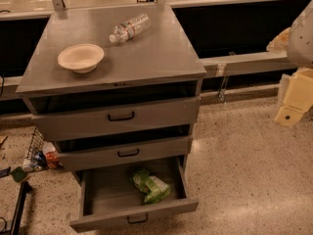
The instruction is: Pick green rice chip bag from bottom drawer and place on counter
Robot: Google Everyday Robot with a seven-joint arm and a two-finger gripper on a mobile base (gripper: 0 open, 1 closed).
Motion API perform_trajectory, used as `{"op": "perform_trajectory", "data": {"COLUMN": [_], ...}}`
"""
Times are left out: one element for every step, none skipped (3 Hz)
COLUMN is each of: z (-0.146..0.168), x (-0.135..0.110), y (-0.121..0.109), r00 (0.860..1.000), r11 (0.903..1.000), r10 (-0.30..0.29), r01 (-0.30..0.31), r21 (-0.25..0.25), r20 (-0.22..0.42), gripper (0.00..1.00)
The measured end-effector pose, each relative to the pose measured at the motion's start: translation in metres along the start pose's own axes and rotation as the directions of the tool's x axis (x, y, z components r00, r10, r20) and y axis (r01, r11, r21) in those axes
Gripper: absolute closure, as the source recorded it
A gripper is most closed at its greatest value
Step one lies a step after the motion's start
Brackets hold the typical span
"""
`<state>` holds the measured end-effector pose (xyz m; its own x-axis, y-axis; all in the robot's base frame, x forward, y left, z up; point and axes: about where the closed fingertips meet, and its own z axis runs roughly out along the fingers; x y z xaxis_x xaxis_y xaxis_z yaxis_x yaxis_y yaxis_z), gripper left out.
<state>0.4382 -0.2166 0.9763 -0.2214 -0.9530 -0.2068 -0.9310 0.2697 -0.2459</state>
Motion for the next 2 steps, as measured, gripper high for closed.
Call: {"op": "perform_trajectory", "data": {"z": [0.0, 0.0], "x": [0.0, -0.0015], "y": [0.0, -0.0006], "r00": [1.0, 1.0], "r11": [1.0, 1.0], "r10": [0.0, 0.004], "r01": [0.0, -0.004], "r21": [0.0, 0.001], "r20": [0.0, 0.014], "gripper": [0.0, 0.0]}}
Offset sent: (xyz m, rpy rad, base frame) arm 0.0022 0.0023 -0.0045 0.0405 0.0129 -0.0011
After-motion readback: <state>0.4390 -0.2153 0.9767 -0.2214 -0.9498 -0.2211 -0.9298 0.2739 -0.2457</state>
